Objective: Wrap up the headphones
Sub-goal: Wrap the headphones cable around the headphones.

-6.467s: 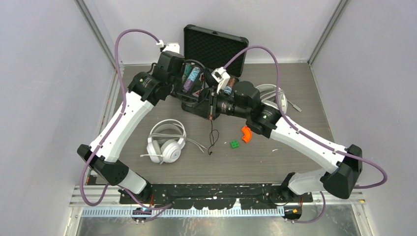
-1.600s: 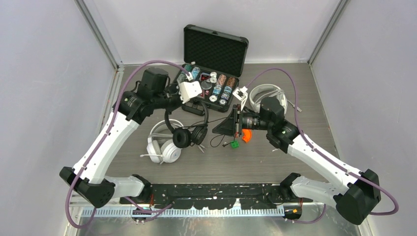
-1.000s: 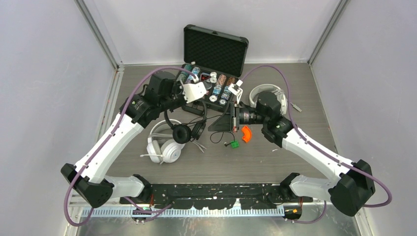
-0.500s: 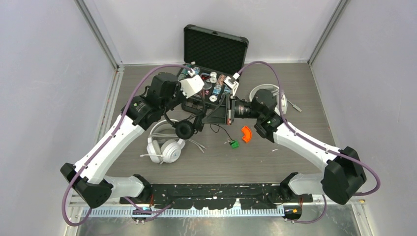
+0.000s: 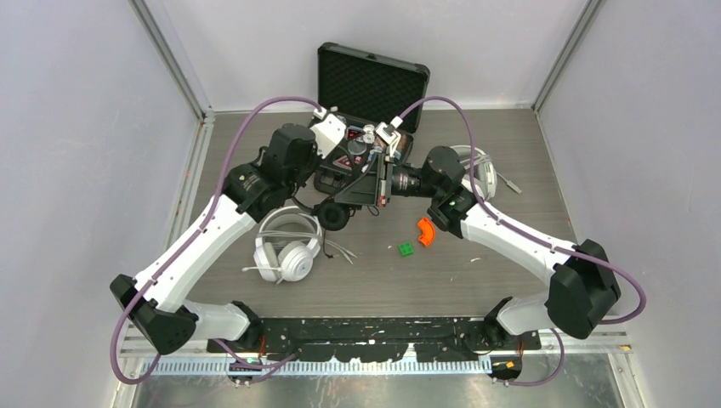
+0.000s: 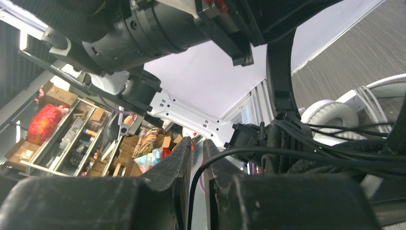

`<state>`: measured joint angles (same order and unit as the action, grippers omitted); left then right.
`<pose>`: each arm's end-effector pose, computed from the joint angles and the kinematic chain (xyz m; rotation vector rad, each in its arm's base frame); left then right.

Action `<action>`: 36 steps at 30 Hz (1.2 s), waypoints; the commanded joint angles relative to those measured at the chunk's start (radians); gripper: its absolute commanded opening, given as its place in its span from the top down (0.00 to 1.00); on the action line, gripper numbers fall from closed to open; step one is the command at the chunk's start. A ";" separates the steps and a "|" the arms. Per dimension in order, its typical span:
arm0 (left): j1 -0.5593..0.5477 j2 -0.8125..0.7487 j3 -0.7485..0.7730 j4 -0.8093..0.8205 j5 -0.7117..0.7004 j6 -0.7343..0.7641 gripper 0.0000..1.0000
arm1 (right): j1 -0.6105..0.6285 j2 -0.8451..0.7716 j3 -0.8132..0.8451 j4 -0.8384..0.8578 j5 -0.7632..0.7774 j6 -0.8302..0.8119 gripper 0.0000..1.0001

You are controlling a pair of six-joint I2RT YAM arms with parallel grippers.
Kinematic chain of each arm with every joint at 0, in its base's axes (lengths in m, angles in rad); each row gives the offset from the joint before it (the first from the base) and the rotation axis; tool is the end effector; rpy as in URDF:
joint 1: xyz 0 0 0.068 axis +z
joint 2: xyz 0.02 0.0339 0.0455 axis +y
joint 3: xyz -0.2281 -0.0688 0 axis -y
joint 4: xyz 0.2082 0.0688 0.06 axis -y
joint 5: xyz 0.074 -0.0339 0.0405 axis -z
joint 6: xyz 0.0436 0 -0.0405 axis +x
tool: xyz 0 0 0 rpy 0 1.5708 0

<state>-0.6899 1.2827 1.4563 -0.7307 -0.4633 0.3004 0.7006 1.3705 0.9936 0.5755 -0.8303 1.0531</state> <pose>0.2020 -0.1414 0.3675 0.7399 1.9368 0.2549 0.2022 0.2126 0.3366 -0.5579 1.6973 1.9205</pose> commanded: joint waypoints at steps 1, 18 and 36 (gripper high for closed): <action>-0.010 0.003 0.059 0.077 -0.072 -0.120 1.00 | 0.015 0.009 0.059 0.049 0.045 -0.025 0.79; -0.012 0.038 0.122 0.053 -0.212 -0.500 1.00 | 0.046 -0.021 0.059 -0.023 0.154 -0.132 0.86; -0.011 0.075 0.210 0.036 -0.271 -0.666 1.00 | 0.105 -0.063 0.060 -0.162 0.240 -0.255 0.84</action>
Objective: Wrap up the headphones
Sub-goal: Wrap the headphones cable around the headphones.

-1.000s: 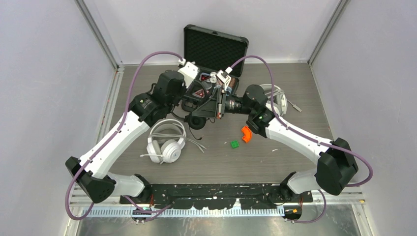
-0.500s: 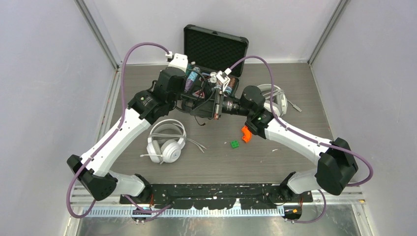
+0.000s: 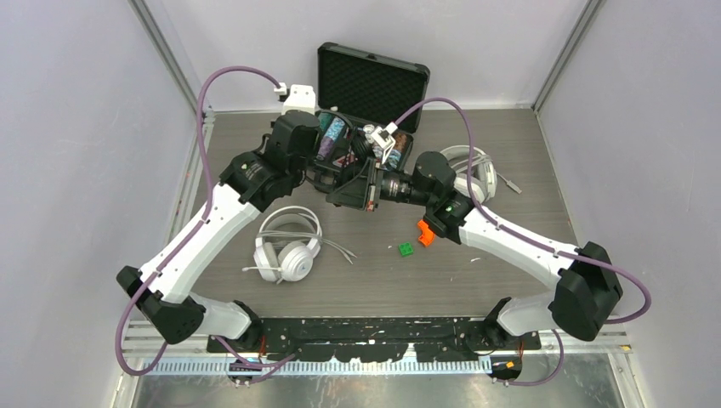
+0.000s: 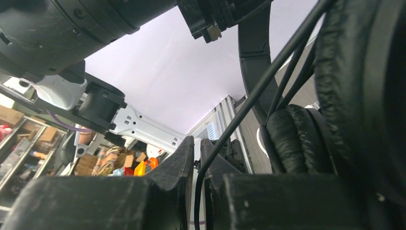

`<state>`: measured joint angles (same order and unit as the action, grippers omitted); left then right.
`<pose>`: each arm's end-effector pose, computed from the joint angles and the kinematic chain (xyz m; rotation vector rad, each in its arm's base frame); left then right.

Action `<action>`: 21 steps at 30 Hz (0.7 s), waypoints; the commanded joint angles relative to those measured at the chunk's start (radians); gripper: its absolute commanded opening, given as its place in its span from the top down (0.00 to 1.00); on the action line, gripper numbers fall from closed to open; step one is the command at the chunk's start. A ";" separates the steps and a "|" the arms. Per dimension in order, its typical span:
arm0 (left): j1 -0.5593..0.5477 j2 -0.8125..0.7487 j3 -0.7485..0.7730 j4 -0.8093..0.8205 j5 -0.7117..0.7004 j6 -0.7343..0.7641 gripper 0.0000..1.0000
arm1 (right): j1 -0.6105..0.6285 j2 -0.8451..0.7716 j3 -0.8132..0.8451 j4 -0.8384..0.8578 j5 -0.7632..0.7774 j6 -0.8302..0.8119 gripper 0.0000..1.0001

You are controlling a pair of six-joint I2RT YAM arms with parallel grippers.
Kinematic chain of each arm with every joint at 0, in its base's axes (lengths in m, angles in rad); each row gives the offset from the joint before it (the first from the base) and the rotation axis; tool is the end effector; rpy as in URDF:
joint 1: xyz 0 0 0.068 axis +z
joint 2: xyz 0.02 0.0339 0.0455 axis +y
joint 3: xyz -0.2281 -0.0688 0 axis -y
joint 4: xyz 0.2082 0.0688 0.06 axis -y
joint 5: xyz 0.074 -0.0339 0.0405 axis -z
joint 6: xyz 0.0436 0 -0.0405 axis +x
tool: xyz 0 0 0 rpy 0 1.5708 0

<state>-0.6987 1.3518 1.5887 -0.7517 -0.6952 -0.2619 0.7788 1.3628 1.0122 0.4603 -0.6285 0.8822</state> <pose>0.2111 -0.1409 0.3904 0.0199 1.9598 0.0994 0.1938 0.2273 0.3335 -0.5167 1.6924 1.7354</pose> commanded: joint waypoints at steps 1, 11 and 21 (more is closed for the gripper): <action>-0.002 0.011 0.084 0.054 -0.037 -0.111 1.00 | 0.031 -0.060 0.042 -0.059 0.047 -0.097 0.84; -0.003 0.030 0.089 0.064 -0.059 -0.138 1.00 | 0.053 -0.073 0.037 0.068 0.031 0.016 0.85; -0.002 0.028 -0.021 0.174 -0.064 0.024 1.00 | 0.051 -0.208 -0.014 -0.003 0.309 -0.042 0.92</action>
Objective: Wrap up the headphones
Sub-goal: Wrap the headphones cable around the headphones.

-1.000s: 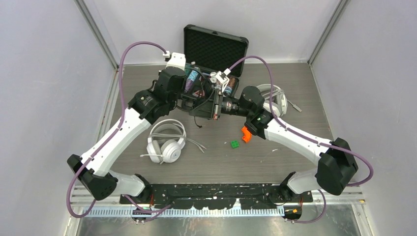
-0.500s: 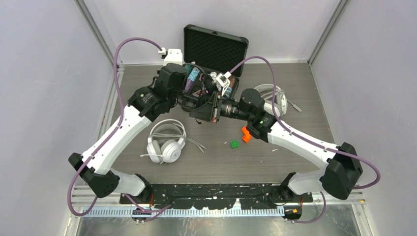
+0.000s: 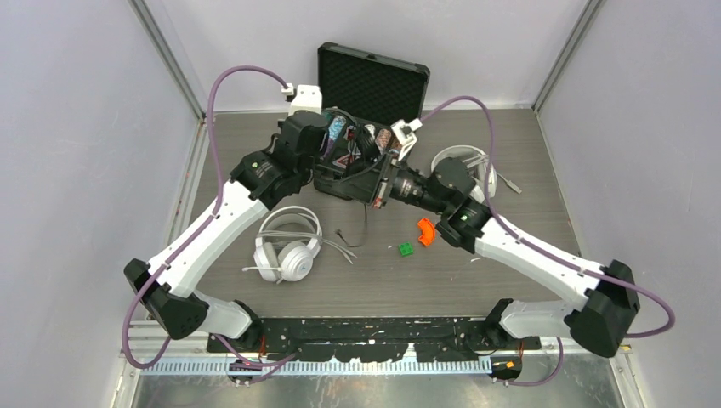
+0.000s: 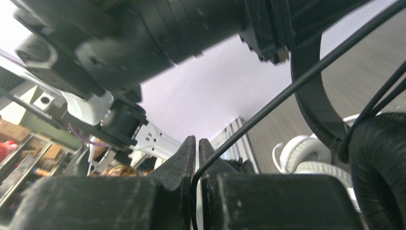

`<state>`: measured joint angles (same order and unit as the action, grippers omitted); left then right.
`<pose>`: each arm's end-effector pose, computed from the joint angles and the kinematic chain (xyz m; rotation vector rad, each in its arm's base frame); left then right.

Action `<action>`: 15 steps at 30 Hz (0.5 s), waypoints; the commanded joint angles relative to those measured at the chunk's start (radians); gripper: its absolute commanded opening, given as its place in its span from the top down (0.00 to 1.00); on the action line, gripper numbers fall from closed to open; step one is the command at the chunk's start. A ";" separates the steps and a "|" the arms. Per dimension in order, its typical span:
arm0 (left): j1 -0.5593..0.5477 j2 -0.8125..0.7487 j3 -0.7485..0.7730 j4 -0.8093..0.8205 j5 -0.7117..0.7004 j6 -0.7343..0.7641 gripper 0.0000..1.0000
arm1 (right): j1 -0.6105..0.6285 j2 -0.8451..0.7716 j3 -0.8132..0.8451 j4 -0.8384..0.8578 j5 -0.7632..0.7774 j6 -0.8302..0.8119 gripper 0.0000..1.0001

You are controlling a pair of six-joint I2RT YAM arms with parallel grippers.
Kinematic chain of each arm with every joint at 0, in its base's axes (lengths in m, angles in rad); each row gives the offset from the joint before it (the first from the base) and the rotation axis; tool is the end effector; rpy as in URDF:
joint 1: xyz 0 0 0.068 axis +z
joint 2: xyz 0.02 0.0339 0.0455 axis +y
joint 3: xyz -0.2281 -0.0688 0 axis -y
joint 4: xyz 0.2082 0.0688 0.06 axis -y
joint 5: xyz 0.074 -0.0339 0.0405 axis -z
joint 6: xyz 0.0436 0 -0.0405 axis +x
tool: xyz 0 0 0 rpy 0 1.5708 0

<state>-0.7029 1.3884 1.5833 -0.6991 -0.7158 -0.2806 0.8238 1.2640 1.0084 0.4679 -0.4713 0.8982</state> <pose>0.2206 -0.1494 0.3854 -0.0120 1.9451 0.0968 0.1744 0.2175 0.3601 -0.4052 1.5747 1.7080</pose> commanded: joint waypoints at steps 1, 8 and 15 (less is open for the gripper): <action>0.002 -0.013 -0.021 0.131 -0.045 0.060 1.00 | 0.005 -0.123 -0.009 -0.031 0.180 -0.069 0.94; 0.003 -0.025 -0.015 0.118 -0.077 0.028 1.00 | 0.005 -0.105 0.062 -0.181 0.154 -0.066 0.95; 0.003 -0.017 0.048 0.054 -0.037 -0.131 1.00 | 0.006 -0.059 0.010 -0.069 0.124 -0.021 0.88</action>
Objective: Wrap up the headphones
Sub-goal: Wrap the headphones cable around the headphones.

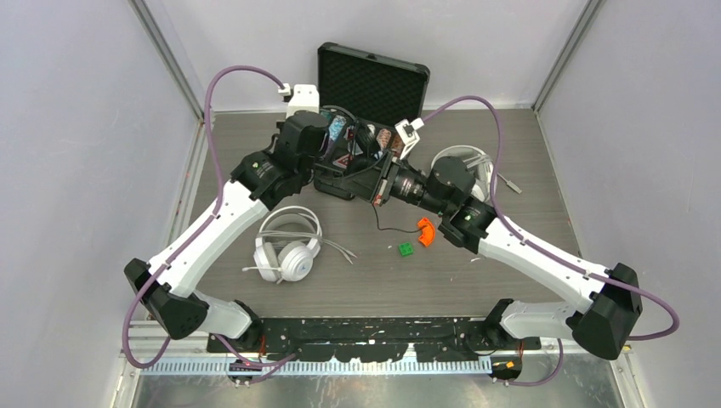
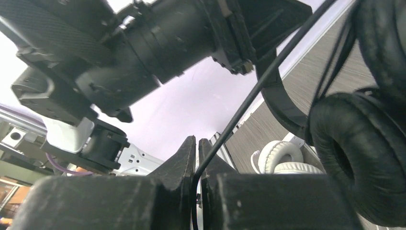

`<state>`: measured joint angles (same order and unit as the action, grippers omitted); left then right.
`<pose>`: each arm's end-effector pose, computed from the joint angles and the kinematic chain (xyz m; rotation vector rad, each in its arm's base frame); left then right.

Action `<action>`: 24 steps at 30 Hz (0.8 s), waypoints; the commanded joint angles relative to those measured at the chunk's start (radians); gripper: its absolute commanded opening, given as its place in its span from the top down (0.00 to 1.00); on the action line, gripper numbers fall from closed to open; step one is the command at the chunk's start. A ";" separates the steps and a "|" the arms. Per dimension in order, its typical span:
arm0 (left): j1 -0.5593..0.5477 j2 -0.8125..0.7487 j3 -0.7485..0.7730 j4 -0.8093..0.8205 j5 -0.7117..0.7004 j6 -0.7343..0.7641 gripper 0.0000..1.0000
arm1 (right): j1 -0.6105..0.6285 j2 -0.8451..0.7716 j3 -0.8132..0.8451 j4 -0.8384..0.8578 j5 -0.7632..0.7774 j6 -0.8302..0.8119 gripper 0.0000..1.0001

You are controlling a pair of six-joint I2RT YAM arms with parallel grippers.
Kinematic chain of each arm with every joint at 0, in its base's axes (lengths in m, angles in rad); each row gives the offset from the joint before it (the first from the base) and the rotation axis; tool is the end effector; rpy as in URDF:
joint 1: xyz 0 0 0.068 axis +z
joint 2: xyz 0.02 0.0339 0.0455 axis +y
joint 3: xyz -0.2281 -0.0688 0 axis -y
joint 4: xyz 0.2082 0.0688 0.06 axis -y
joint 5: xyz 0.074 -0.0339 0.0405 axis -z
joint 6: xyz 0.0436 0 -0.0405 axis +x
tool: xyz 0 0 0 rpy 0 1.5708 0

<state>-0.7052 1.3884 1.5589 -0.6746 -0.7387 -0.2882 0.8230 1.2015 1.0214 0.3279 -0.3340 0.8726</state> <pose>0.2221 -0.1505 0.3810 -0.0314 1.9373 0.1114 0.1712 0.2056 0.3649 -0.2764 1.6266 1.5889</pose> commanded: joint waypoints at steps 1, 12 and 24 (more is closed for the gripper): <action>0.005 -0.016 0.077 0.025 -0.008 -0.144 1.00 | 0.007 0.003 -0.006 0.059 -0.009 -0.025 0.87; 0.006 -0.046 0.102 -0.002 0.114 -0.319 1.00 | 0.007 0.016 -0.064 -0.004 0.175 -0.372 0.90; 0.006 -0.014 0.107 0.017 0.078 -0.342 1.00 | 0.039 0.057 -0.052 0.078 0.156 -0.356 0.94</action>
<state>-0.6983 1.3872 1.6138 -0.7330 -0.6445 -0.5701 0.8394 1.2591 0.9554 0.3477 -0.1982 0.5491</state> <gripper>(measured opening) 0.067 0.080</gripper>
